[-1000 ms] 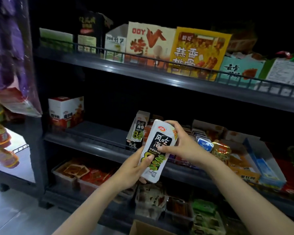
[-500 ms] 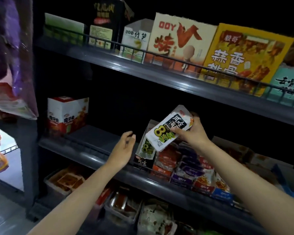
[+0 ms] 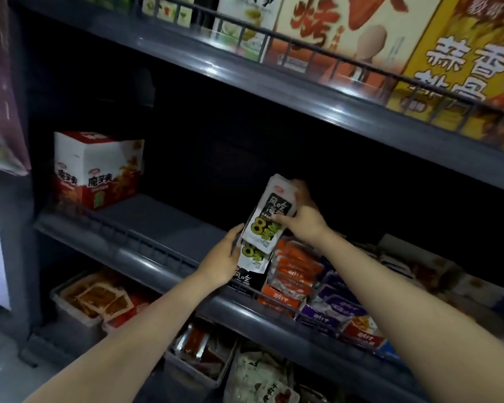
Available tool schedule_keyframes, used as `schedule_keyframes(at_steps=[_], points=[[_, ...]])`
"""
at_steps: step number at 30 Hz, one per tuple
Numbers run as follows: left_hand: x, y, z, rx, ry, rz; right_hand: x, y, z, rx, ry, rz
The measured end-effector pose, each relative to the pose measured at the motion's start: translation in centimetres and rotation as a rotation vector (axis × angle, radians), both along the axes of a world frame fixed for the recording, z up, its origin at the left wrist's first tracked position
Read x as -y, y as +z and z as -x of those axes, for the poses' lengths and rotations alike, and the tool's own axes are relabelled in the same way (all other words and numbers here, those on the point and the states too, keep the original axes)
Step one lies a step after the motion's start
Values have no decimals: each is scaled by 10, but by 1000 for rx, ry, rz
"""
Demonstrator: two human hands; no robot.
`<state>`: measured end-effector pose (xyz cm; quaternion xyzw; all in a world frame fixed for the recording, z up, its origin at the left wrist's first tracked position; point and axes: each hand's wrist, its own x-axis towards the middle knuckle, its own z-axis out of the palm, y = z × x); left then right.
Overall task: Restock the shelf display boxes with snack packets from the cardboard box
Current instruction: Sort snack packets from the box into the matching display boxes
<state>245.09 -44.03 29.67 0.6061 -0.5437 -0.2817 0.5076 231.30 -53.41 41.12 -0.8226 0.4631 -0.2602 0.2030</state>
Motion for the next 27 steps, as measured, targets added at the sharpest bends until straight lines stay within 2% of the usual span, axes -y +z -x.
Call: schedule_keyframes(at_steps=[3,15,21,27], points=[[-2,-5,0,60,41,7,2,-10,-9,-207,1,33],[-5,-6,1,119,60,-39,-2,-7,-18,-601,-22,167],[-9,-4,3,193,78,-29,-5,-8,-25,-704,-15,297],[-9,-4,3,184,76,-23,-1,-10,-27,-746,-40,204]])
